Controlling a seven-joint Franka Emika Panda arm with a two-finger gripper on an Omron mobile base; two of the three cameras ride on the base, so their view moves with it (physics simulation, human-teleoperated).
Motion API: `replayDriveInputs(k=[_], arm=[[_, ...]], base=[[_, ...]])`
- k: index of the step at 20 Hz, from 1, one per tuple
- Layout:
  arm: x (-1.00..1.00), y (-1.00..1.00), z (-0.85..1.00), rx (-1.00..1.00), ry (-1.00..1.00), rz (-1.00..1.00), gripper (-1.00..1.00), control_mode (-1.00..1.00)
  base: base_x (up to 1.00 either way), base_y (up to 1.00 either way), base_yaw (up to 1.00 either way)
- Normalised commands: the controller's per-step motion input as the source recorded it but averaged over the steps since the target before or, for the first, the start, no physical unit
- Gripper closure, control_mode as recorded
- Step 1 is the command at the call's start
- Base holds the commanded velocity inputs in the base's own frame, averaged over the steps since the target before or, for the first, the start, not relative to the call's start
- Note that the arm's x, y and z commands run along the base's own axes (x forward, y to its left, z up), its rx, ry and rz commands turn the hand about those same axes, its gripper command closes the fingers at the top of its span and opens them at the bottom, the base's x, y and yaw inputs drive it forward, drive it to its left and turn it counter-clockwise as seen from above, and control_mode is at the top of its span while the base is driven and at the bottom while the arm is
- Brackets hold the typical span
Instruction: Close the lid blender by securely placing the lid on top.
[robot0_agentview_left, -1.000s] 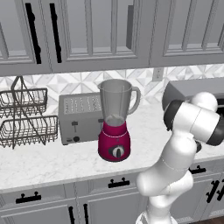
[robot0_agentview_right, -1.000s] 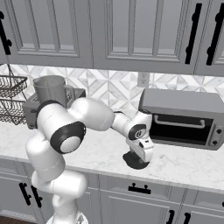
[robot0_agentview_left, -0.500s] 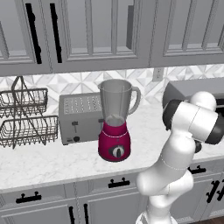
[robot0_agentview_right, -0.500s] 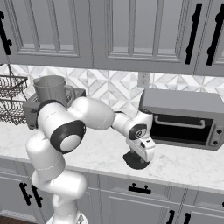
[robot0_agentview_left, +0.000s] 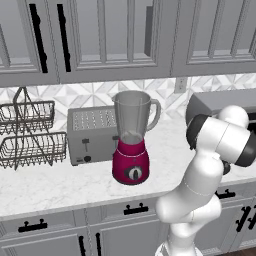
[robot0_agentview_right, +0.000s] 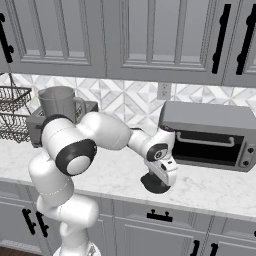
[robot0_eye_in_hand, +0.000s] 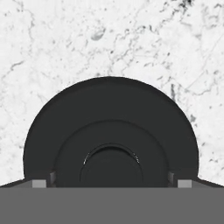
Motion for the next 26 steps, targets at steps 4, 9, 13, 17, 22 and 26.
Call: replayDriveInputs(k=[4, 9, 13, 17, 22, 26], arm=[[0.00, 0.00, 0.00, 0.00, 0.00, 0.00, -1.00, -1.00], [-0.03, 0.00, 0.00, 0.00, -0.02, 0.00, -1.00, -1.00], [0.00, 0.00, 0.00, -0.02, 0.00, 0.18, -1.00, -1.00], [0.00, 0.00, 0.00, -0.04, 0.00, 0.23, -1.00, -1.00], [-0.01, -0.02, 0.00, -0.01, 0.00, 0.19, -1.00, -1.00], [-0.01, -0.02, 0.00, 0.00, 0.00, 0.09, -1.00, -1.00]], base=[[0.00, 0.00, 0.00], [0.00, 0.00, 0.00], [0.00, 0.00, 0.00], [0.00, 0.00, 0.00], [0.00, 0.00, 0.00], [0.00, 0.00, 0.00]])
